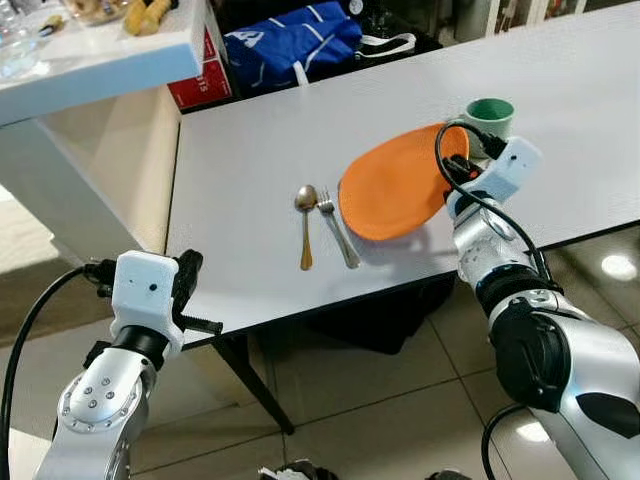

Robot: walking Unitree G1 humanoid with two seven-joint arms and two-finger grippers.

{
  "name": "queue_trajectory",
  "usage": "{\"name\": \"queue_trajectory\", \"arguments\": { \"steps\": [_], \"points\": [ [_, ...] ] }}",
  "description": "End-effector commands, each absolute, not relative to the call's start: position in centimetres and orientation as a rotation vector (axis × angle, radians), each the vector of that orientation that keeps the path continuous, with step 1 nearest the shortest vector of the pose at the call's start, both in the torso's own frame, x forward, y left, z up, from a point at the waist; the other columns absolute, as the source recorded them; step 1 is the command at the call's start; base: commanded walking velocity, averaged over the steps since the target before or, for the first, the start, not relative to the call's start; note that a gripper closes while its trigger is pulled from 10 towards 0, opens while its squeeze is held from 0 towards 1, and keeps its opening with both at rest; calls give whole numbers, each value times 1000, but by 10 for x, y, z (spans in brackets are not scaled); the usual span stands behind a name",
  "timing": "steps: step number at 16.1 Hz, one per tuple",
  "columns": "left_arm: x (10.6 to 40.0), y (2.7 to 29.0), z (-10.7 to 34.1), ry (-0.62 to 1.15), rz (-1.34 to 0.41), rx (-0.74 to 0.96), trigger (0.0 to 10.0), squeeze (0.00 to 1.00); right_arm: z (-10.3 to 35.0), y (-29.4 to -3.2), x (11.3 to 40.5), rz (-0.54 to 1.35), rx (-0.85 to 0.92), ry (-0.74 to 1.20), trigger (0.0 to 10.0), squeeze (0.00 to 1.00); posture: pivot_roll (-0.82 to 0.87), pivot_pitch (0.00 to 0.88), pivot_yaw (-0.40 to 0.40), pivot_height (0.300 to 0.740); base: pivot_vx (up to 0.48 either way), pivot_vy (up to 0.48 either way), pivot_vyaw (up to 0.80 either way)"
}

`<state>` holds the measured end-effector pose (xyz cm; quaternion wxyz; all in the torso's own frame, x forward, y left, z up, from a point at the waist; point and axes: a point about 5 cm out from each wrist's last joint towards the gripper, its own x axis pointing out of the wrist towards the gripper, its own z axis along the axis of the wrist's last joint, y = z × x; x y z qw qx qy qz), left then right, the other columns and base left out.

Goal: Setting the table

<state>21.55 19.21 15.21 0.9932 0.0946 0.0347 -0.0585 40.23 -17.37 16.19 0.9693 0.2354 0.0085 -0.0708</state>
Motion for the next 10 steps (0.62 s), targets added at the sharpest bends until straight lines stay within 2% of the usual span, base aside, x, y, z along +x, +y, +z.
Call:
{"name": "queue_trajectory", "arguments": {
  "steps": [1, 6, 10],
  "points": [
    [213, 196, 157, 66, -113, 210, 10000, 0, 155, -174, 399, -162, 414, 34, 10000, 0, 114, 72, 211, 740, 0, 0, 0],
    [213, 195, 161, 65, -126, 221, 10000, 0, 137, -179, 392, -213, 277, 81, 10000, 0, 118, 83, 221, 740, 0, 0, 0],
    [212, 196, 166, 63, -135, 227, 10000, 0, 114, -181, 381, -254, 239, 160, 10000, 0, 135, 104, 238, 740, 0, 0, 0]
  ]
}}
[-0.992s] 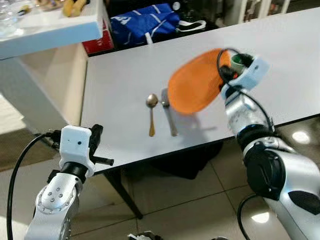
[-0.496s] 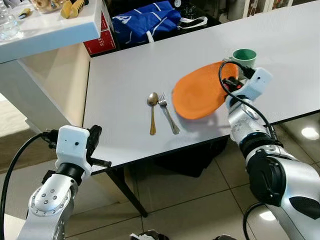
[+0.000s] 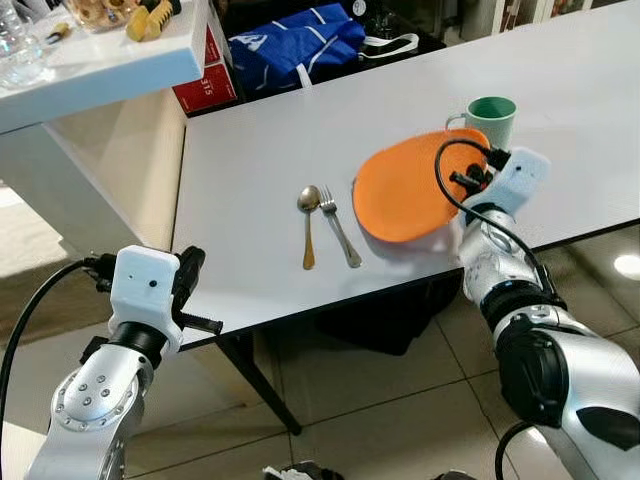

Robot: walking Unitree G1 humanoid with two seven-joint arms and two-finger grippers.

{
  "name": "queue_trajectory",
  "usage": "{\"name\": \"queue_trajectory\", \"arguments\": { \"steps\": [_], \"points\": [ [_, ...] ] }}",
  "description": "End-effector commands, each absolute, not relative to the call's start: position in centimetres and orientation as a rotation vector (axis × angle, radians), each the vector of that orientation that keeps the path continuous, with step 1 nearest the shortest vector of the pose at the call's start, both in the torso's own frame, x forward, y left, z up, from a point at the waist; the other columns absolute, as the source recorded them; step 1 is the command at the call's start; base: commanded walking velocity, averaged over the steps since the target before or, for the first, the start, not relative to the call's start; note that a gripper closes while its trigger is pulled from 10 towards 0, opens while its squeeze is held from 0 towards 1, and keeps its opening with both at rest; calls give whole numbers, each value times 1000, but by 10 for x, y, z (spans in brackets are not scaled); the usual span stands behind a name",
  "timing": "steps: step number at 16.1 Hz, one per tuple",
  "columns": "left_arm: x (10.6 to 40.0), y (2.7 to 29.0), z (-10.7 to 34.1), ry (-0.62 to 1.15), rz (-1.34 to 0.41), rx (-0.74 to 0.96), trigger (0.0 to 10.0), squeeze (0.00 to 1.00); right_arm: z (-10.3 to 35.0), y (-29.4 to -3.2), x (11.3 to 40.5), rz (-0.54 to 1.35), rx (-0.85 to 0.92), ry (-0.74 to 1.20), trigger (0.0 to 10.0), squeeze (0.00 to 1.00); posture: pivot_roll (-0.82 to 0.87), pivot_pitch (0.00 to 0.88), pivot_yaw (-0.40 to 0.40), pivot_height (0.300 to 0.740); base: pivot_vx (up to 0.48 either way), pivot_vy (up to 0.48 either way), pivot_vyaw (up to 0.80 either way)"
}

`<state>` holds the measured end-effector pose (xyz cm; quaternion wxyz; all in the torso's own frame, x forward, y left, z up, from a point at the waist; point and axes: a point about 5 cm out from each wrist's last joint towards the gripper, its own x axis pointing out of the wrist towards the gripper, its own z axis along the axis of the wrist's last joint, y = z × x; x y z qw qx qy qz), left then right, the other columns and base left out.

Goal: Setting the table

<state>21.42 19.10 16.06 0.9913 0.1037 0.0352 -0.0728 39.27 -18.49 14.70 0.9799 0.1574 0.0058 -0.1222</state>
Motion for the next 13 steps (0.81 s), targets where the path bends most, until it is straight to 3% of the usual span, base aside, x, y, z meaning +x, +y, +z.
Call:
{"name": "queue_trajectory", "arguments": {
  "steps": [1, 5, 6, 7, 8, 13],
  "points": [
    [212, 196, 166, 63, -137, 228, 10000, 0, 110, -181, 379, -261, 235, 172, 10000, 0, 137, 106, 240, 740, 0, 0, 0],
    [210, 199, 169, 72, -143, 242, 10000, 0, 89, -183, 368, -295, 196, 249, 10000, 39, 152, 123, 248, 740, 0, 0, 0],
    [210, 199, 170, 73, -144, 243, 10000, 0, 86, -183, 366, -302, 191, 257, 10000, 286, 154, 123, 249, 740, 0, 0, 0],
    [210, 199, 170, 73, -145, 244, 10000, 0, 85, -184, 366, -305, 188, 261, 10000, 286, 154, 123, 249, 740, 0, 0, 0],
    [210, 199, 171, 72, -148, 247, 10000, 0, 85, -183, 365, -306, 174, 261, 10000, 1000, 157, 121, 249, 740, 0, 0, 0],
    [209, 196, 170, 70, -155, 246, 10000, 0, 85, -181, 365, -291, 136, 254, 10000, 1000, 151, 124, 242, 740, 0, 0, 0]
  ]
}}
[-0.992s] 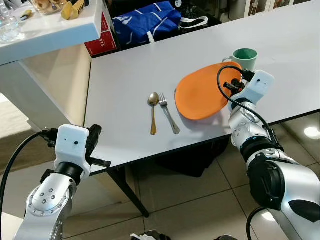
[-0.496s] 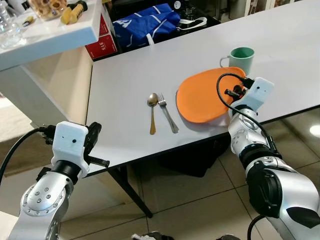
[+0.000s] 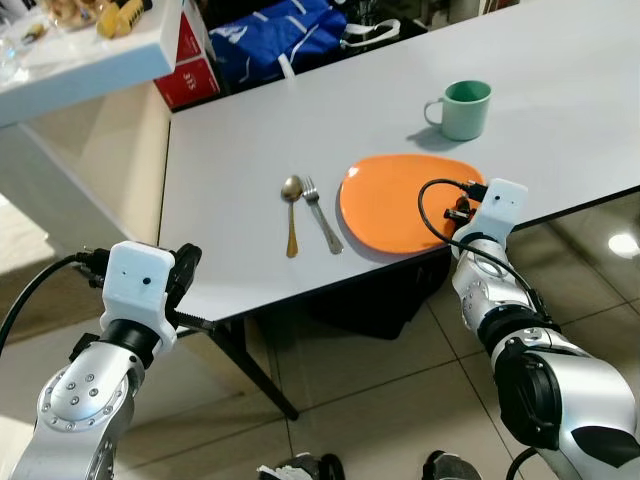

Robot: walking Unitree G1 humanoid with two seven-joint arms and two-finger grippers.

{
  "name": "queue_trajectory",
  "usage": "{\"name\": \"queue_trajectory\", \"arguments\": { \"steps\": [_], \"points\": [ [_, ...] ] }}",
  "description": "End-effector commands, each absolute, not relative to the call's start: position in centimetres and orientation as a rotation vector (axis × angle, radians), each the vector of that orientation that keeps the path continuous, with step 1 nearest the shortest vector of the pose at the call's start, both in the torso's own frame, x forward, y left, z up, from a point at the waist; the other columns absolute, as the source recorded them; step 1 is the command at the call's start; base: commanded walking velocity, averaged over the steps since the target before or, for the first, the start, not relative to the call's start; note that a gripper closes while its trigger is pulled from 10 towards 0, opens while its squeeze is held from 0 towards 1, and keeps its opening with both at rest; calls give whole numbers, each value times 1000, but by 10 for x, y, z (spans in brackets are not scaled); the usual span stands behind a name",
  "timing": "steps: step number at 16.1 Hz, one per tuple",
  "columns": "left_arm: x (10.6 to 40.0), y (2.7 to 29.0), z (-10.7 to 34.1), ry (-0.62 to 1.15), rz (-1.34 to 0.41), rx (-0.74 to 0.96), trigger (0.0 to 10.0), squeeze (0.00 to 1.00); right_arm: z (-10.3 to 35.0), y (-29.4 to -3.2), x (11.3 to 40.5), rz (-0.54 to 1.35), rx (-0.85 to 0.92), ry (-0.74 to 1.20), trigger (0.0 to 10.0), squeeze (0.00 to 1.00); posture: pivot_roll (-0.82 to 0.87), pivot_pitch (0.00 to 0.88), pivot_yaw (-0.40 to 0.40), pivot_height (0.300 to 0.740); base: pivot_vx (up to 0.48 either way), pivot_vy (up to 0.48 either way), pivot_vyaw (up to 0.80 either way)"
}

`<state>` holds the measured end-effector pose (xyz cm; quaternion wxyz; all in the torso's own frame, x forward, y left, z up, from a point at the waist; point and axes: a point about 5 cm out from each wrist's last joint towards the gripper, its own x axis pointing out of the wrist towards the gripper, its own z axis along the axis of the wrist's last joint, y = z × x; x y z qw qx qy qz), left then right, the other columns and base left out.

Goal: Setting the table

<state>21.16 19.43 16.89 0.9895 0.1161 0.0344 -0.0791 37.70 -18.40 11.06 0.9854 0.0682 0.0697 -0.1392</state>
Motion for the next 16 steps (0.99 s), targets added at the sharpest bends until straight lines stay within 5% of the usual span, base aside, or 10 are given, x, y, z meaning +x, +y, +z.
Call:
{"name": "queue_trajectory", "arguments": {
  "steps": [1, 16],
  "points": [
    [209, 196, 170, 70, -155, 245, 10000, 0, 85, -181, 365, -293, 133, 255, 10000, 1000, 151, 123, 241, 740, 0, 0, 0],
    [210, 191, 171, 39, -172, 269, 10000, 0, 106, -186, 373, -334, -26, 148, 10000, 1000, 139, 119, 229, 740, 0, 0, 0]
  ]
}}
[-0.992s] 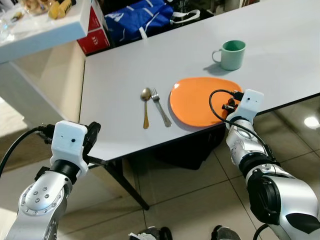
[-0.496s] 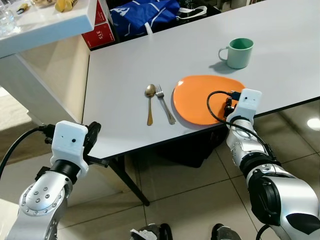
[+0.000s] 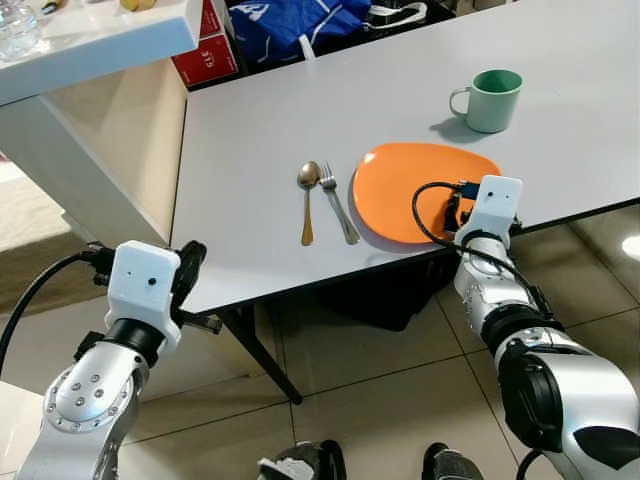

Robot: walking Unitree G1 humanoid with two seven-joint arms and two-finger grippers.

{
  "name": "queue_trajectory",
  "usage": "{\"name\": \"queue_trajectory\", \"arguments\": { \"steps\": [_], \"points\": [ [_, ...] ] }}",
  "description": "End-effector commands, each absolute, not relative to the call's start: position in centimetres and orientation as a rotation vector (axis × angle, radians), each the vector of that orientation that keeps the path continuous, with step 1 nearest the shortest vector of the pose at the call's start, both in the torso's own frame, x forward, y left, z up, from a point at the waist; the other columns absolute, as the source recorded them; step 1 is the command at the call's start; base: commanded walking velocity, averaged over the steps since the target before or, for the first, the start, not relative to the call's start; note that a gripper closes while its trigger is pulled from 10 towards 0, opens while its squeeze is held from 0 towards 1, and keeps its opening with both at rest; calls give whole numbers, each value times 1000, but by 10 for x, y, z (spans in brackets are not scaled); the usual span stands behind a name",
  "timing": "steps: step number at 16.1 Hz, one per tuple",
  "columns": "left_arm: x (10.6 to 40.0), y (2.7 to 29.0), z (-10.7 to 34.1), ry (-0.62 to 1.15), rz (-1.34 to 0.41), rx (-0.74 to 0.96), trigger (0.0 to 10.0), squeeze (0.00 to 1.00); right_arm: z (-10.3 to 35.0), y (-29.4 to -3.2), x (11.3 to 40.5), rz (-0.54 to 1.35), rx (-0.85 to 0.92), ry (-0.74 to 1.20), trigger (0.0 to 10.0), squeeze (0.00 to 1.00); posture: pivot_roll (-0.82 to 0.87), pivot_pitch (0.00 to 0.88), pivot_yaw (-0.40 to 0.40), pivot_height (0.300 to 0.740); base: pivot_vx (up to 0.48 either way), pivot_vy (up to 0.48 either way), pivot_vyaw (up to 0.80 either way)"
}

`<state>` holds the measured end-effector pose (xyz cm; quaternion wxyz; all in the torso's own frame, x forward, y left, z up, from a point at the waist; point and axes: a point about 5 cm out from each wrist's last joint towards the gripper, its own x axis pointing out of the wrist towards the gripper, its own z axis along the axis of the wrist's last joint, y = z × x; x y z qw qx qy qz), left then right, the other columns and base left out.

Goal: Setting the table

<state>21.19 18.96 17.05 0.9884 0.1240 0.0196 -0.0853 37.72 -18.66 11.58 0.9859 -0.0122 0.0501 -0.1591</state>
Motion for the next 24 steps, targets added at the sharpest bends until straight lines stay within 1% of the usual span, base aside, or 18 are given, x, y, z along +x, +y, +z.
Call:
{"name": "queue_trajectory", "arguments": {
  "steps": [1, 8, 9, 10, 14, 17, 19, 21, 22, 24],
  "points": [
    [210, 191, 171, 36, -173, 273, 10000, 0, 106, -186, 373, -335, -27, 147, 10000, 1000, 139, 119, 229, 740, 0, 0, 0],
    [210, 188, 173, 14, -181, 290, 10000, 0, 109, -192, 374, -368, -52, 136, 10000, 1000, 139, 119, 229, 740, 0, 0, 0],
    [210, 188, 173, 13, -182, 292, 10000, 0, 110, -192, 374, -364, -49, 136, 10000, 427, 139, 119, 229, 740, 0, 0, 0],
    [210, 188, 173, 11, -182, 292, 10000, 0, 110, -192, 374, -362, -57, 134, 10000, 0, 139, 119, 229, 740, 0, 0, 0],
    [213, 187, 173, -5, -179, 292, 10000, 0, 118, -192, 377, -373, -85, 96, 10000, 0, 128, 106, 220, 740, 0, 0, 0],
    [222, 184, 173, -29, -178, 291, 10000, 0, 140, -190, 386, -372, -113, 4, 10000, 0, 103, 74, 199, 740, 0, 0, 0],
    [230, 180, 171, -45, -178, 279, 10000, 0, 167, -186, 394, -355, -137, -97, 10000, 0, 74, 46, 179, 740, 0, 0, 0],
    [243, 173, 168, -68, -177, 260, 10000, 0, 203, -187, 403, -341, -148, -226, 10000, 0, 37, 13, 153, 740, 0, 0, 0],
    [247, 170, 165, -64, -174, 247, 10000, 0, 221, -187, 406, -328, -142, -285, 10000, 0, 28, 6, 146, 740, 0, 0, 0],
    [262, 168, 154, -44, -131, 188, 10000, 0, 258, -193, 407, -302, -134, -427, 10000, 0, -24, 0, 105, 740, 0, 0, 0]
  ]
}}
